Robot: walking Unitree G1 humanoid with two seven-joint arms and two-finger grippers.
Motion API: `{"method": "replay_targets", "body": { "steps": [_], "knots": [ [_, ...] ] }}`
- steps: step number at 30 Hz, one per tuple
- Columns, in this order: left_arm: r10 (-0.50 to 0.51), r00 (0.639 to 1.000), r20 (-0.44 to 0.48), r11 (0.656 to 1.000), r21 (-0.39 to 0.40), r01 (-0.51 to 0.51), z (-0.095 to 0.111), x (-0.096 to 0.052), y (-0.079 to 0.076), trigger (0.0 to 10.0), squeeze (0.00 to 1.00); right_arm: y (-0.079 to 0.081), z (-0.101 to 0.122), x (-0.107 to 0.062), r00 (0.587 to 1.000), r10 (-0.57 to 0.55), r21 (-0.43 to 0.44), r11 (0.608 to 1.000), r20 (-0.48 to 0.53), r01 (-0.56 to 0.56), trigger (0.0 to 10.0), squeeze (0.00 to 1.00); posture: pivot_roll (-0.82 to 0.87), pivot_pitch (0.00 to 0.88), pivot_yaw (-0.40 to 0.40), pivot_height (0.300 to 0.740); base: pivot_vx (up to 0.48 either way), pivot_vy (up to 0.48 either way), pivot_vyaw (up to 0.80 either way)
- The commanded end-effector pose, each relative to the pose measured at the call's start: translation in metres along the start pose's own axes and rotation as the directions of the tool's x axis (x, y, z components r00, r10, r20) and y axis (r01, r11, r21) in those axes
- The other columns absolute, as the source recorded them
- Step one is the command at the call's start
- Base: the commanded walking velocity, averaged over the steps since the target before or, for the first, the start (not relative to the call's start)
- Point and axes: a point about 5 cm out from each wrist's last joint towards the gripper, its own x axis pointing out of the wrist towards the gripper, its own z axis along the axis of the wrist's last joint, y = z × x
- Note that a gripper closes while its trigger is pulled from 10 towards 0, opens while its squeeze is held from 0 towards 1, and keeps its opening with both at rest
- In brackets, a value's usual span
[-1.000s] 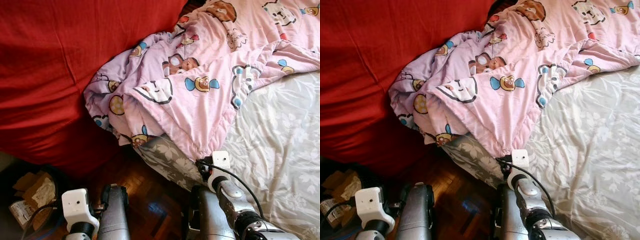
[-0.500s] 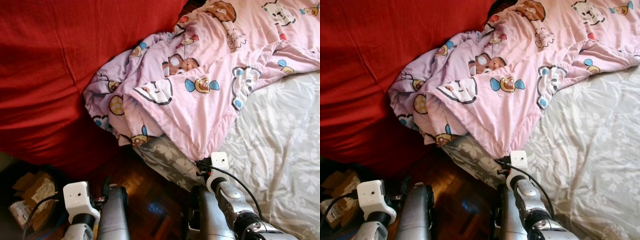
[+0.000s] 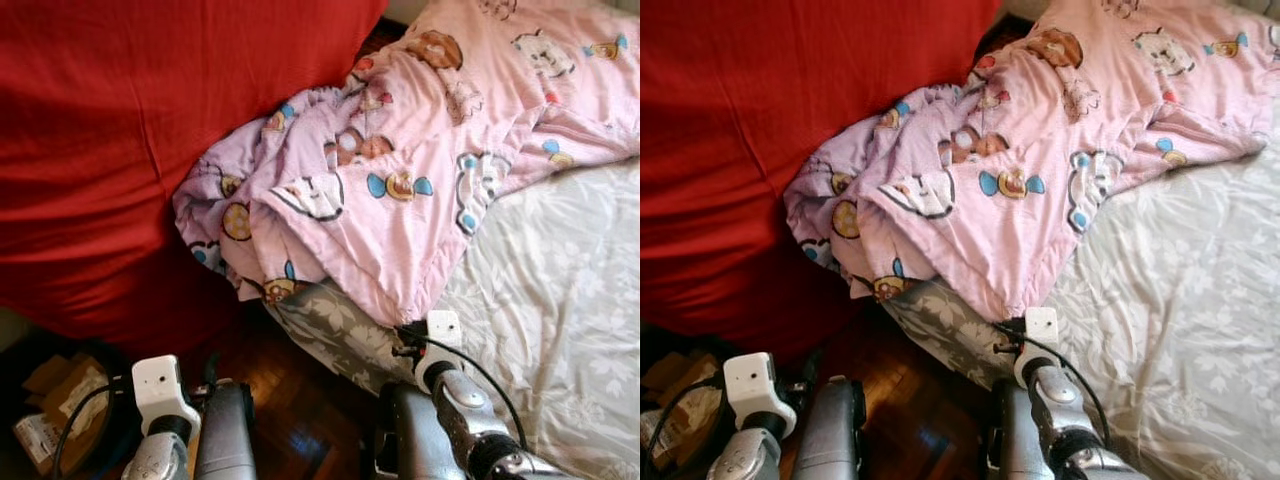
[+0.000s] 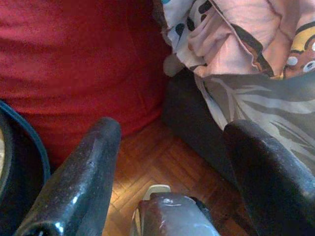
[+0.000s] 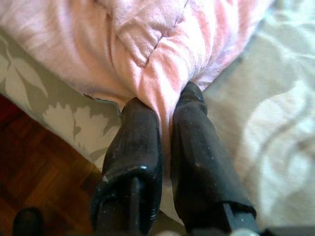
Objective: Clean up the room
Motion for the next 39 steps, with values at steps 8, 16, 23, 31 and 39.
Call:
{"method": "replay_targets", "body": {
  "steps": [8,16,23,31,39],
  "knots": [
    [0.027,0.996,-0.088,1.000,-0.001,-0.027,-0.025,0.005,0.007,10.0,0.00,-0.009,-0.015,-0.011,0.998,-0.061,0.071,0.996,0.032,0.058,10.0,0.00,0.04,0.109,-0.045,0.601,0.000,0.000,0.00],
    [0.030,0.994,-0.102,1.000,0.007,-0.029,-0.033,0.011,0.012,10.0,0.00,-0.001,-0.018,-0.010,0.998,-0.057,0.084,0.995,0.018,0.055,10.0,0.00,0.05,0.081,-0.042,0.650,0.000,0.000,0.00],
    [0.059,0.982,-0.177,0.998,0.006,-0.059,-0.051,0.005,0.019,10.0,0.00,0.005,-0.015,-0.008,0.999,-0.030,0.064,0.998,0.039,0.027,10.0,0.00,0.05,0.058,-0.045,0.700,0.000,0.000,0.00],
    [0.075,0.959,-0.274,0.997,0.024,-0.072,-0.070,-0.004,0.024,10.0,0.00,0.001,-0.020,-0.011,0.999,-0.039,0.065,0.997,0.033,0.037,10.0,0.00,0.05,0.021,-0.047,0.740,0.000,0.000,0.00],
    [0.109,0.904,-0.414,0.994,0.049,-0.098,-0.094,-0.021,0.033,10.0,0.00,-0.005,-0.021,-0.013,0.998,-0.059,0.058,0.997,0.029,0.058,10.0,0.00,0.03,0.000,-0.048,0.740,0.000,0.000,0.00]
  ]
}}
